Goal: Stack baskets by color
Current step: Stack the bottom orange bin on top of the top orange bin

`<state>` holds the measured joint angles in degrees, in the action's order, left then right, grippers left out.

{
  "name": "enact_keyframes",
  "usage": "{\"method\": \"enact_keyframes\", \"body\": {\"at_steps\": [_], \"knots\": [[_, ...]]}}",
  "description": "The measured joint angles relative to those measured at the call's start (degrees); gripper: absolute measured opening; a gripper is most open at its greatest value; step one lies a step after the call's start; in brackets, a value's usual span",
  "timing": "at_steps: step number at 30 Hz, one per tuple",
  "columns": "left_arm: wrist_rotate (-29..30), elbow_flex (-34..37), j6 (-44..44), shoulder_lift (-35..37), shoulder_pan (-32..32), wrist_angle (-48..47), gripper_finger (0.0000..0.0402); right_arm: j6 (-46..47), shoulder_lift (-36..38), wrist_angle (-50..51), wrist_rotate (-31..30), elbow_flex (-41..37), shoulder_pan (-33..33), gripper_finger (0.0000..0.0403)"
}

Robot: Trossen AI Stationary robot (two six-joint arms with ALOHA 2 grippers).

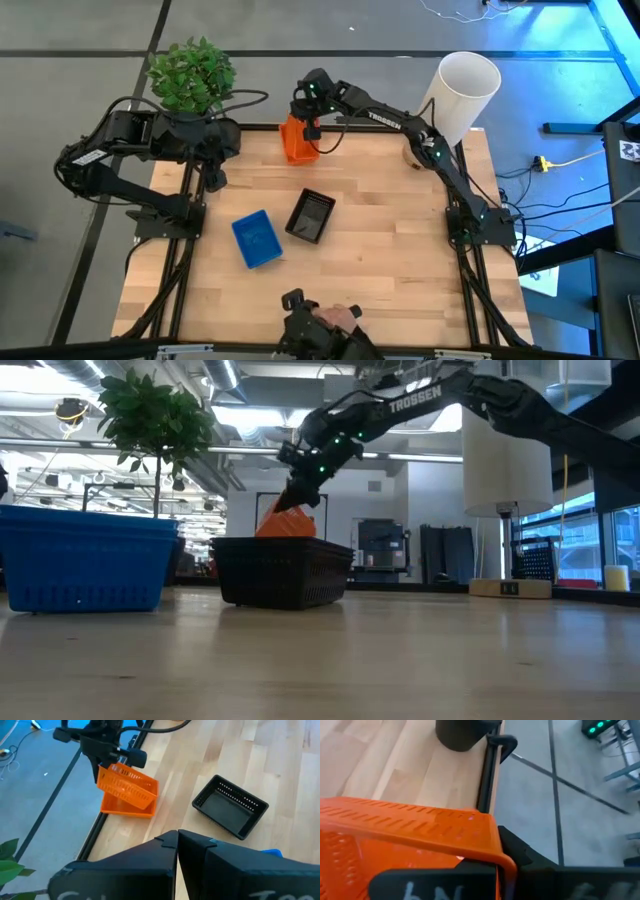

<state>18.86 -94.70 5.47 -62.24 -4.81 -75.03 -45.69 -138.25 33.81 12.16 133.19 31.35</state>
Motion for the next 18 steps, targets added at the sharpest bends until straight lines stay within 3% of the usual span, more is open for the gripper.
{"method": "enact_keyframes", "body": {"at_steps": [7,18], "knots": [[-0.1,0.0,0.0,0.0,-1.1,0.0,0.0004,-4.7,-1.0,-0.4,-3.4,0.0,0.0,0.0015],[-0.1,0.0,0.0,0.0,-1.1,-0.2,0.0004,-6.9,-0.9,-0.3,-4.5,0.0,-0.8,0.0084]]}}
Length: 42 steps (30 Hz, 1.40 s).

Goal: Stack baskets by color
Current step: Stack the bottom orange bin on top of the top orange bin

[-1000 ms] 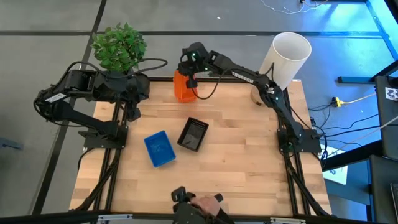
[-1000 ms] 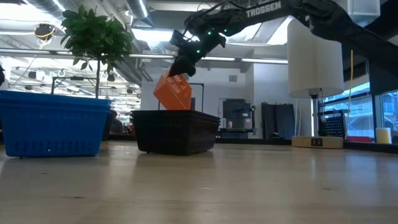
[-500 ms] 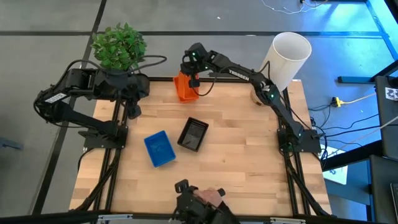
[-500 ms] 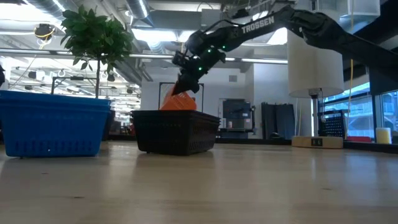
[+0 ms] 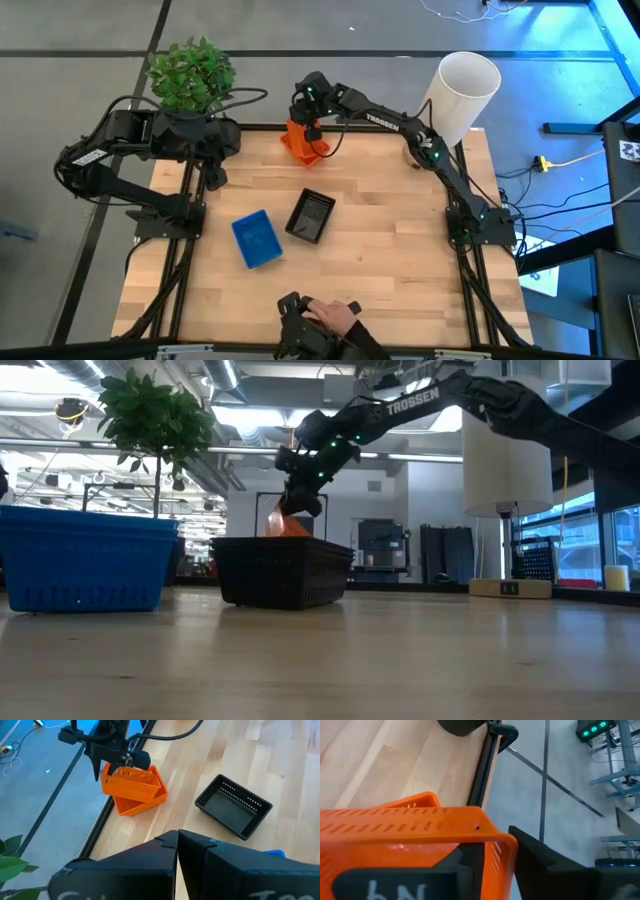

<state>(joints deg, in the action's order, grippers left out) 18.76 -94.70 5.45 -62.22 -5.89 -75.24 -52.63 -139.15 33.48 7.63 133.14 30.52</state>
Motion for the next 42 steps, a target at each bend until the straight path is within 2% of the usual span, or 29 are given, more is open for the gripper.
{"method": "enact_keyframes", "body": {"at_steps": [6,13,16,21,23,26,32,42], "knots": [[0.0,0.0,0.0,0.0,0.0,-0.2,0.0004,-0.3,0.3,0.1,-4.6,1.1,-1.3,0.0106],[0.0,0.0,0.0,0.0,0.0,-0.6,0.0004,0.1,1.9,3.5,-4.7,1.0,-2.1,0.0107],[0.0,0.0,0.0,0.0,0.0,-1.8,0.0004,4.2,3.3,5.9,-4.3,1.0,-2.7,0.0107],[0.0,0.0,0.3,0.0,0.0,-2.6,0.0004,12.4,4.8,6.1,8.8,1.1,-3.1,0.0107],[0.0,0.0,0.4,0.0,0.0,-2.6,0.0004,14.0,4.3,5.1,11.9,1.1,-3.1,0.0106],[0.0,0.0,0.4,0.0,0.0,-2.6,0.0004,16.9,2.5,3.5,11.7,1.0,-3.1,0.0088],[0.0,0.0,0.4,0.0,0.0,-2.6,0.0004,17.3,1.0,3.9,11.5,0.9,-3.1,0.0009],[-0.2,0.0,0.4,0.0,0.0,-2.6,0.0004,16.5,1.1,16.0,11.5,1.0,-3.0,0.0004]]}}
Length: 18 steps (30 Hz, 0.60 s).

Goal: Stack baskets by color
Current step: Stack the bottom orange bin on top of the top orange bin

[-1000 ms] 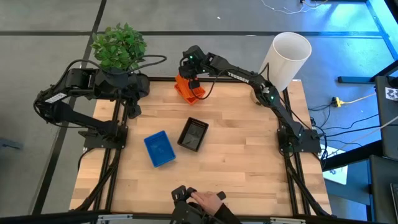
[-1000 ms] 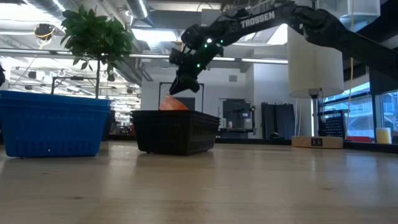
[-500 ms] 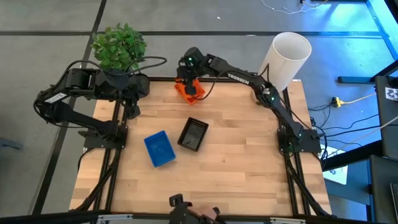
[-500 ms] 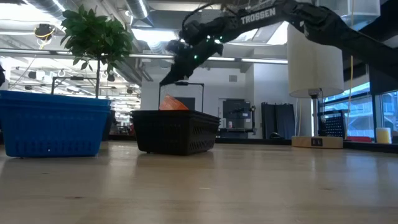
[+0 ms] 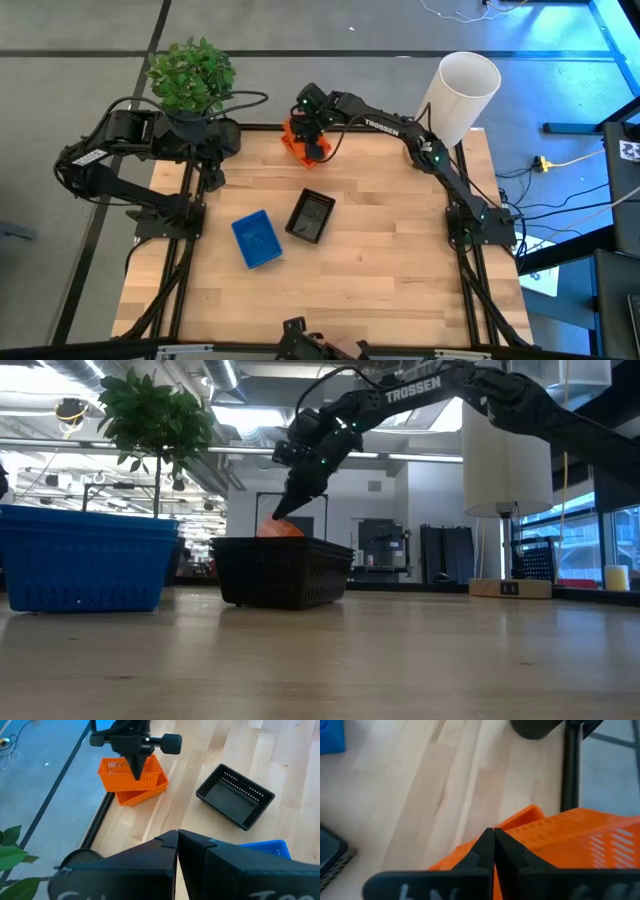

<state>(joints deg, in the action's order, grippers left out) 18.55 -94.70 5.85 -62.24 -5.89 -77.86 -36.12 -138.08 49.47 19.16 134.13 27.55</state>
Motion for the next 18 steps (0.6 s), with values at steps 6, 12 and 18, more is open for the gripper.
{"method": "enact_keyframes", "body": {"at_steps": [6,12,18], "knots": [[0.0,0.0,0.0,0.0,0.0,0.0,0.0004,0.0,0.0,3.5,-1.2,0.0,0.0,0.0002],[0.0,0.0,0.0,0.0,0.0,0.0,0.0004,-0.2,0.0,8.6,-8.2,0.0,0.1,0.0002],[0.0,0.0,0.0,0.0,0.0,-0.1,0.0004,-0.4,0.3,9.3,-7.8,0.5,-0.2,0.0001]]}}
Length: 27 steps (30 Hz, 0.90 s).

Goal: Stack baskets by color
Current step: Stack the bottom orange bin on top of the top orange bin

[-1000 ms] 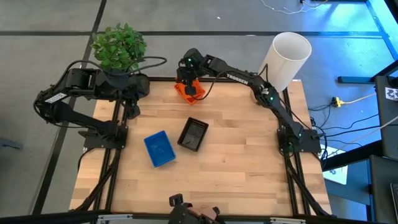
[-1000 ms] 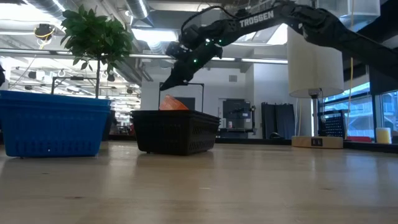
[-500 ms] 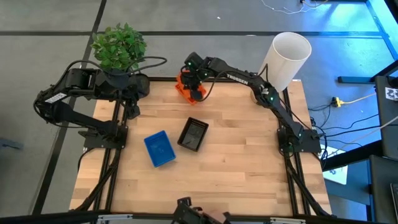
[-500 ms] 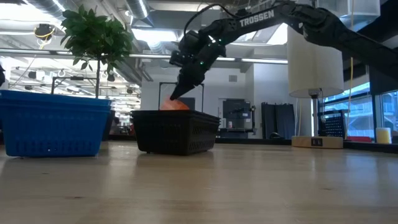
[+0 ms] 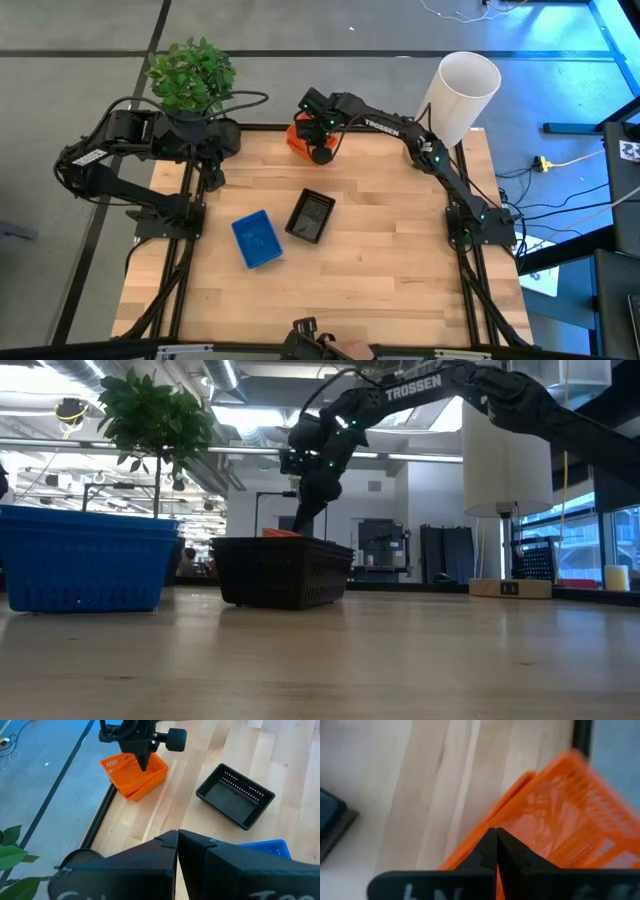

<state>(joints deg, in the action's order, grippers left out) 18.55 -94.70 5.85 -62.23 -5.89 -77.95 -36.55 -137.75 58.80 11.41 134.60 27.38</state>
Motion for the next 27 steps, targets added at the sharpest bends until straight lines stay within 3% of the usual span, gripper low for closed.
{"method": "enact_keyframes", "body": {"at_steps": [6,12,24,27], "knots": [[0.0,0.0,-0.2,0.0,0.0,0.0,0.0004,0.1,2.2,-11.0,1.1,0.3,0.5,0.0001],[-0.1,0.0,-0.2,0.0,0.0,0.0,0.0004,0.3,-1.0,-19.7,3.9,0.1,1.6,0.0001],[-0.2,0.0,-0.2,0.0,0.0,0.0,0.0004,0.3,-3.6,-13.0,3.8,0.1,3.5,0.0],[-0.2,0.0,-0.2,0.0,0.0,0.0,0.0004,0.2,-3.3,-15.1,4.7,0.3,3.6,0.0]]}}
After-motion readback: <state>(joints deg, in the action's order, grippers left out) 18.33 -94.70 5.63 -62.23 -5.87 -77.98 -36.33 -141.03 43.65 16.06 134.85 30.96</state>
